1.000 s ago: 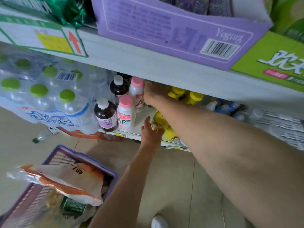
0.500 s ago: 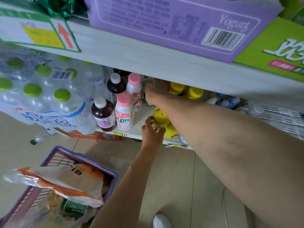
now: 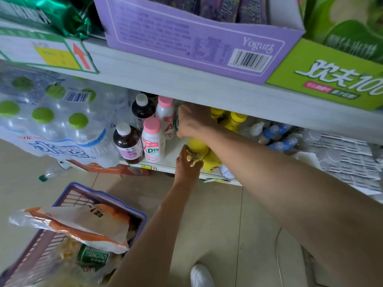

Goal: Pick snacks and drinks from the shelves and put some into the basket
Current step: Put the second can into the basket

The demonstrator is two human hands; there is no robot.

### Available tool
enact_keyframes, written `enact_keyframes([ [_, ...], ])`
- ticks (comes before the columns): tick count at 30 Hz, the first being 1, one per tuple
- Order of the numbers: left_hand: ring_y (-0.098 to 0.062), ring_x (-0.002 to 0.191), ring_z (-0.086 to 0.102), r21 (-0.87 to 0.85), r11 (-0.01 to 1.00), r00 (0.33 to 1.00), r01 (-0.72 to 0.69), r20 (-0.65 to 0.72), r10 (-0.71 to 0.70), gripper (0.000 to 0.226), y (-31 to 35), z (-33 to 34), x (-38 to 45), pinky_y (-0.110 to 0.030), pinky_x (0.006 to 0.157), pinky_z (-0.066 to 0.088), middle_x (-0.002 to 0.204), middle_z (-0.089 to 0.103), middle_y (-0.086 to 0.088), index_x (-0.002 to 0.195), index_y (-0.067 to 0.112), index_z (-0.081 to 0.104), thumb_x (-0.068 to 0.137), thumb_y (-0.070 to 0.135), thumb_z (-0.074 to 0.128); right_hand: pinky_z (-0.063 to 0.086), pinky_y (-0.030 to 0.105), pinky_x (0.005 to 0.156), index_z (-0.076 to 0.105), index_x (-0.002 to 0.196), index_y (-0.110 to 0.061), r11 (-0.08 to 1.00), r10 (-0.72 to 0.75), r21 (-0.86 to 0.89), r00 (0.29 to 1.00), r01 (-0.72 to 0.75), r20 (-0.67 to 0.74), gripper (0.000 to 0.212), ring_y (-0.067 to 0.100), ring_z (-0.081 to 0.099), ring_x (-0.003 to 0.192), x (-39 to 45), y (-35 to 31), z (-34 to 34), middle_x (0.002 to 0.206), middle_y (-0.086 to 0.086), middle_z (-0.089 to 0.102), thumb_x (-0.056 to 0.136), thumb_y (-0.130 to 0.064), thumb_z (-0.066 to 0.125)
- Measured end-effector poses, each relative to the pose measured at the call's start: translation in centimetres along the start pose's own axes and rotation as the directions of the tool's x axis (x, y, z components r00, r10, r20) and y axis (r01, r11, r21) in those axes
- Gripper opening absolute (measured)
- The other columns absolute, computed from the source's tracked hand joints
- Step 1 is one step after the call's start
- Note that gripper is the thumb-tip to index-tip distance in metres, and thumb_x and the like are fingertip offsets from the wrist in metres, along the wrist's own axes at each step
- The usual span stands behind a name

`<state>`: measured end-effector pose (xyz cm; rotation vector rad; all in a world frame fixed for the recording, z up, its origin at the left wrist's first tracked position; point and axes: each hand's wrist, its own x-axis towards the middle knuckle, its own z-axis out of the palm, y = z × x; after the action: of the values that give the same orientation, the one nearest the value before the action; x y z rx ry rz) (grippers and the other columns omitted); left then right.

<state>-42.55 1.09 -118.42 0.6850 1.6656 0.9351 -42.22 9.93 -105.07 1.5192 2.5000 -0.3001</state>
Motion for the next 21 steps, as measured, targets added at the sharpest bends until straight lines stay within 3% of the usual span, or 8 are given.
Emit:
enact_keyframes([
  [2,-0.037,0.115,0.057,-0.012,1.0,1.0,0.013,0.005,-0.013,0.062,0.0,0.0,0.0,-0.036,0.09,0.048,0.136,0.051,-0.013,0.144,0.013,0.041,0.086,0.005,0.061,0.036,0.032,0.073,0.045,0.095,-0.016,1.0,-0.001,0.026,1.0,0.002,-0.029,0.022,0.033,0.058,0.106,-0.3,0.0,-0.1,0.096,0.008,0.053,0.085,-0.022,0.064],
  [5,-0.036,0.103,0.059,-0.095,0.994,0.998,0.058,0.007,-0.057,0.059,0.7,-0.1,-0.6,-0.024,0.074,0.048,0.121,0.057,-0.007,0.136,0.012,0.049,0.079,0.014,0.065,0.036,0.031,0.071,0.041,0.092,-0.016,0.995,-0.007,0.096,0.998,0.013,-0.057,0.028,0.03,0.058,0.103,-1.8,0.1,-0.6,0.091,0.003,0.046,0.083,-0.024,0.067],
  [7,-0.029,0.097,0.057,-0.212,0.974,0.997,0.074,0.013,-0.073,0.062,0.3,-0.4,-0.8,-0.029,0.083,0.046,0.113,0.061,-0.006,0.129,0.011,0.054,0.068,0.023,0.062,0.034,0.03,0.072,0.04,0.094,-0.017,0.994,-0.025,0.102,0.995,0.036,-0.1,0.029,0.028,0.056,0.105,-2.9,0.2,-1.0,0.094,0.002,0.042,0.084,-0.024,0.067],
  [9,-0.021,0.099,0.059,-0.406,0.902,0.989,0.144,0.03,-0.145,0.063,-0.2,-0.9,-1.1,-0.035,0.094,0.044,0.128,0.056,-0.008,0.14,0.009,0.044,0.081,0.019,0.061,0.037,0.031,0.074,0.047,0.107,-0.013,0.987,-0.044,0.147,0.991,0.062,-0.127,0.032,0.028,0.055,0.108,-4.1,0.1,-1.1,0.102,0.005,0.046,0.084,-0.021,0.067],
  [12,-0.016,0.082,0.062,-0.625,0.772,0.979,0.118,-0.057,-0.196,0.038,-0.4,-2.2,-2.1,-0.03,0.082,0.051,0.117,0.054,-0.011,0.139,0.001,0.043,0.103,0.007,0.036,0.041,0.031,0.077,0.043,0.127,-0.005,0.974,-0.03,0.225,0.998,0.043,-0.06,0.059,0.029,0.056,0.112,-5.9,-0.3,-0.8,0.122,0.011,0.05,0.079,-0.019,0.073],
  [15,-0.014,0.075,0.068,-0.707,0.706,0.963,0.043,-0.159,-0.218,0.038,-1.0,-3.8,-3.2,-0.028,0.071,0.055,0.098,0.067,-0.008,0.126,0.006,0.058,0.105,0.028,0.035,0.038,0.028,0.075,0.043,0.127,-0.005,0.946,-0.072,0.315,0.997,0.074,-0.018,0.067,0.028,0.056,0.107,-8.0,-0.8,0.1,0.121,0.012,0.051,0.073,-0.024,0.078],
  [18,-0.009,0.07,0.07,-0.748,0.663,0.959,0.046,-0.152,-0.238,0.033,-1.6,-5.2,-4.6,-0.025,0.062,0.056,0.081,0.074,0.001,0.106,0.017,0.066,0.104,0.037,0.039,0.046,0.033,0.084,0.048,0.125,-0.009,0.903,-0.091,0.42,0.996,0.086,-0.008,0.064,0.026,0.056,0.106,-10.1,-1.4,1.9,0.119,0.009,0.053,0.071,-0.023,0.077],
  [21,-0.013,0.084,0.065,-0.748,0.654,0.962,0.112,-0.083,-0.26,0.026,-2.9,-6.3,-6.1,-0.028,0.068,0.054,0.094,0.07,-0.005,0.106,0.019,0.068,0.101,0.03,0.045,0.046,0.036,0.087,0.05,0.125,-0.015,0.852,-0.098,0.515,0.995,0.096,-0.022,0.064,0.025,0.055,0.104,-11.6,-2.1,4.4,0.115,0.005,0.055,0.068,-0.023,0.077],
])
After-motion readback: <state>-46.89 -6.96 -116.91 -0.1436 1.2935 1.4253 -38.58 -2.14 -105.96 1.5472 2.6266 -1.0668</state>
